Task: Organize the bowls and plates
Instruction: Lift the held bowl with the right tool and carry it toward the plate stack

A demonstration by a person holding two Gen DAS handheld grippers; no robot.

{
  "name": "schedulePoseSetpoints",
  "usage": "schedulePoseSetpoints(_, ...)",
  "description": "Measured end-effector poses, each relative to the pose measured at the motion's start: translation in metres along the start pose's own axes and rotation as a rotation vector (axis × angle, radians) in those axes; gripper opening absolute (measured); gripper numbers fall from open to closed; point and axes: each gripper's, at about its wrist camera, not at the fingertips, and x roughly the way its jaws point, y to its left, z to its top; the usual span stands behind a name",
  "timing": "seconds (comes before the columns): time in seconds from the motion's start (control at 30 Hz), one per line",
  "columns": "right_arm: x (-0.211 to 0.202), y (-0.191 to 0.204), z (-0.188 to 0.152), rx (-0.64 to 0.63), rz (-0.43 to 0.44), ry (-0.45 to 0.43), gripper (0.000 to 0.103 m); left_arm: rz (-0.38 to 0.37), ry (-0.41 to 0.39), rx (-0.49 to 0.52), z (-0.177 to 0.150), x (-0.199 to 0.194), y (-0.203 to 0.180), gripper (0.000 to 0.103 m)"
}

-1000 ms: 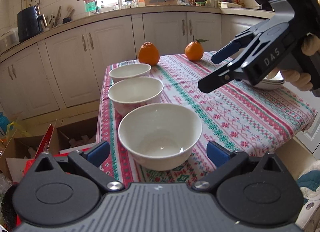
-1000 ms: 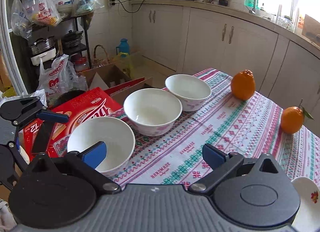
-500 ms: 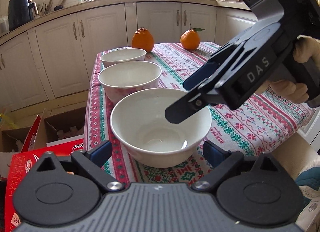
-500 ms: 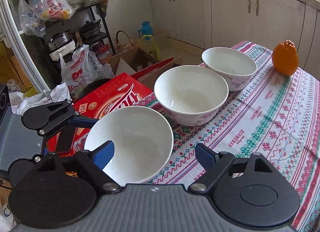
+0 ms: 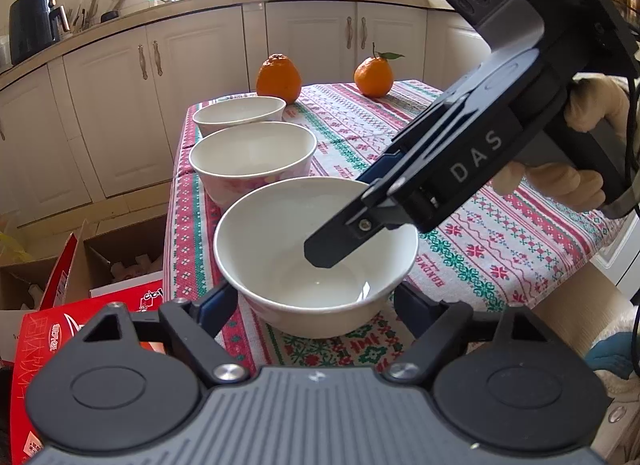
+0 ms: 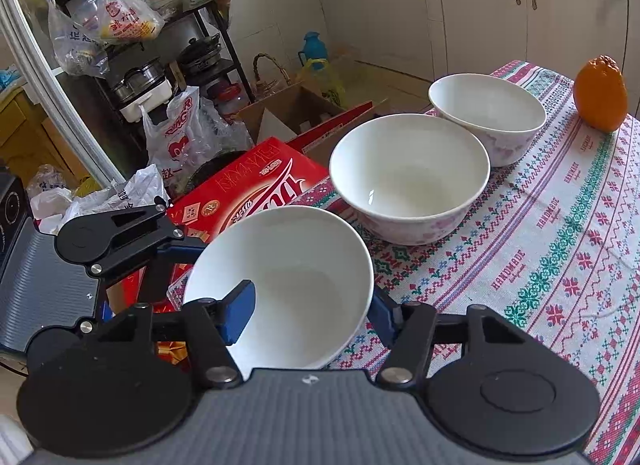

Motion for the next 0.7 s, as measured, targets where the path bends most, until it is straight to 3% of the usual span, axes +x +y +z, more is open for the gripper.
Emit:
schedulePoseSetpoints(0.37,-0.021,-0.003,-0.008,0.005,-0.034,-0.029,0.066,-0.022,0.000,0.032,0.013,0.001,-0.011,0.085)
schedulePoseSetpoints(0.7,-0.061,-0.028,-0.031,0.065,-0.137,-0.071,0.067,-0.119,-0.020,0.094,0.036,0.022,-0.044,0.085)
